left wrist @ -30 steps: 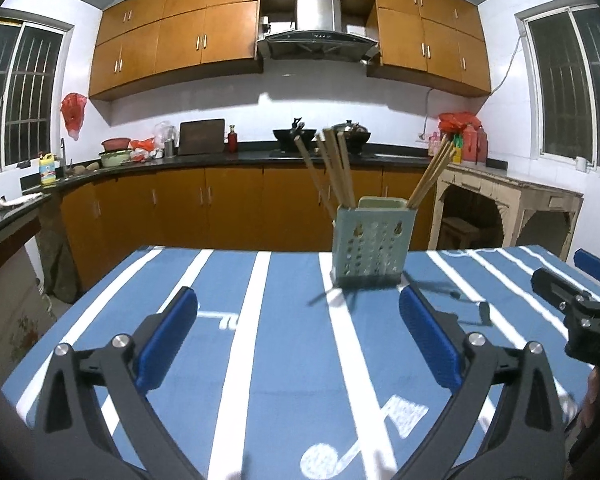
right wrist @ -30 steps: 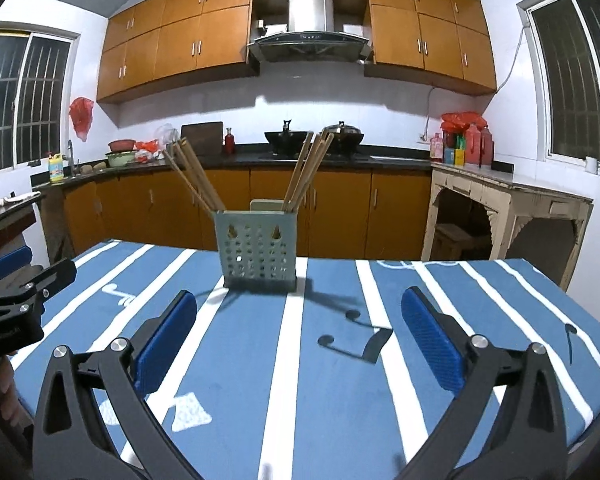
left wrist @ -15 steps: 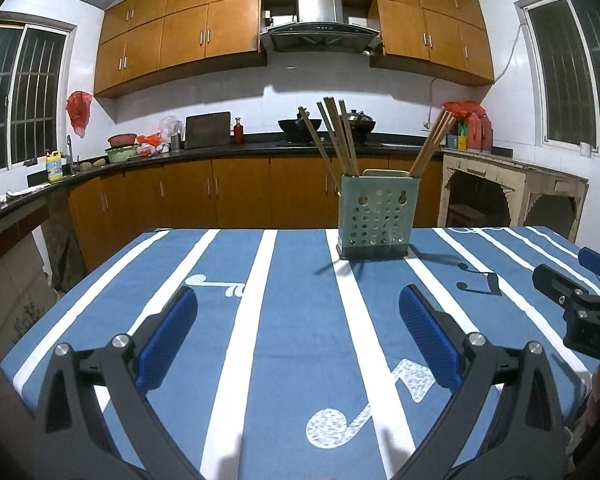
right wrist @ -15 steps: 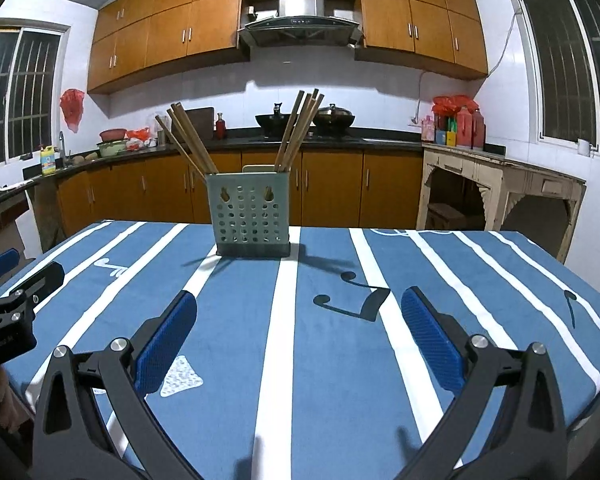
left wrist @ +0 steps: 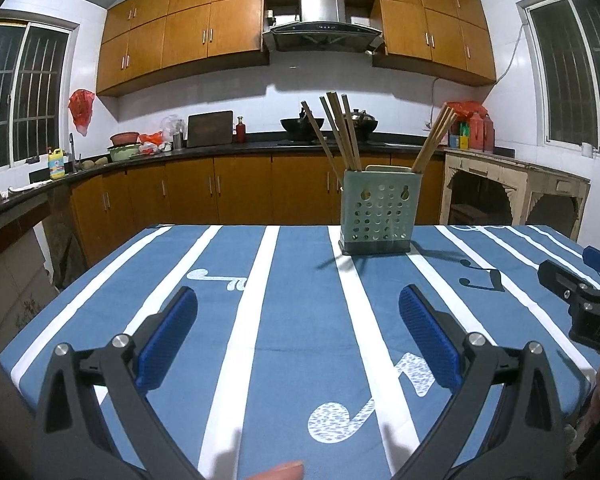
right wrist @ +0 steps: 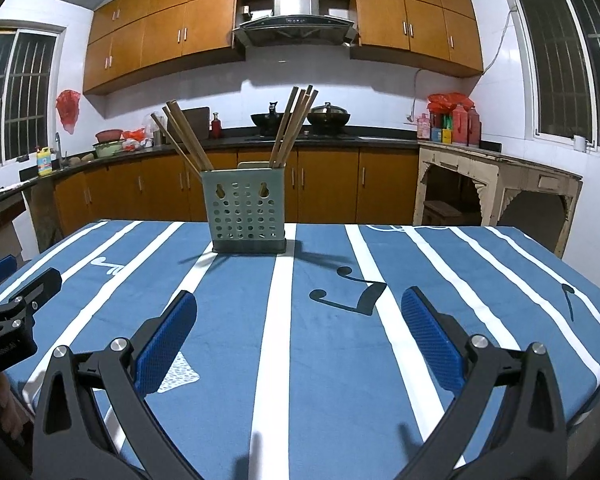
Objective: Organize utensils
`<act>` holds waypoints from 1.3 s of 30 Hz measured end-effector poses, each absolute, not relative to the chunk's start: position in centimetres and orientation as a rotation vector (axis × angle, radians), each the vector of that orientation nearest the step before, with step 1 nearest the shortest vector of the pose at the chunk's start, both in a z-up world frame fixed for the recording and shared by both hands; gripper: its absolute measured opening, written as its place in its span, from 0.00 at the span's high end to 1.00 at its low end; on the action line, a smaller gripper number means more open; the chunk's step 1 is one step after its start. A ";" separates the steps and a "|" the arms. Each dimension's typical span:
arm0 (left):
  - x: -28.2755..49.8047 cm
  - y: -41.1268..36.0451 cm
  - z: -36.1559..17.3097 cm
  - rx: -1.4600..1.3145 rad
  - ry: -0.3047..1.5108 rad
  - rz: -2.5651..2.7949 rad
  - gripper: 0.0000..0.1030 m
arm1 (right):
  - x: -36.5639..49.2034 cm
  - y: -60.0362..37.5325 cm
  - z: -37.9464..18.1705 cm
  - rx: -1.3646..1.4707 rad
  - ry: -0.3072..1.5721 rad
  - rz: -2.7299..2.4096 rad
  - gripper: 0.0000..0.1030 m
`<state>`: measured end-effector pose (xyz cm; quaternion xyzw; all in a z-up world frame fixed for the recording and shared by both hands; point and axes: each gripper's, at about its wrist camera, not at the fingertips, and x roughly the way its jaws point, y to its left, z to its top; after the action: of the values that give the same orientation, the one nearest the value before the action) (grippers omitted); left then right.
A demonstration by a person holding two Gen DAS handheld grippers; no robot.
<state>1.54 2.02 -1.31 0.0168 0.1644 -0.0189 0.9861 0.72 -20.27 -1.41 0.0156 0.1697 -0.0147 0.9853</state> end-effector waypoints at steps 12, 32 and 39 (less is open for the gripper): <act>1.4 2.1 -1.5 0.026 0.332 -0.037 0.04 | 0.6 -20.2 -1.6 0.031 0.346 -0.033 0.02; 1.3 2.0 -1.6 0.026 0.334 -0.037 0.04 | 0.7 -20.2 -2.0 0.048 0.357 -0.034 0.02; 1.3 2.0 -1.6 0.026 0.334 -0.036 0.04 | 0.7 -20.2 -2.0 0.050 0.359 -0.033 0.02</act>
<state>1.33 2.01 -1.58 0.0128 0.1662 -0.0177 0.9858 0.70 -20.21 -2.04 0.0247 0.1785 -0.0164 0.9835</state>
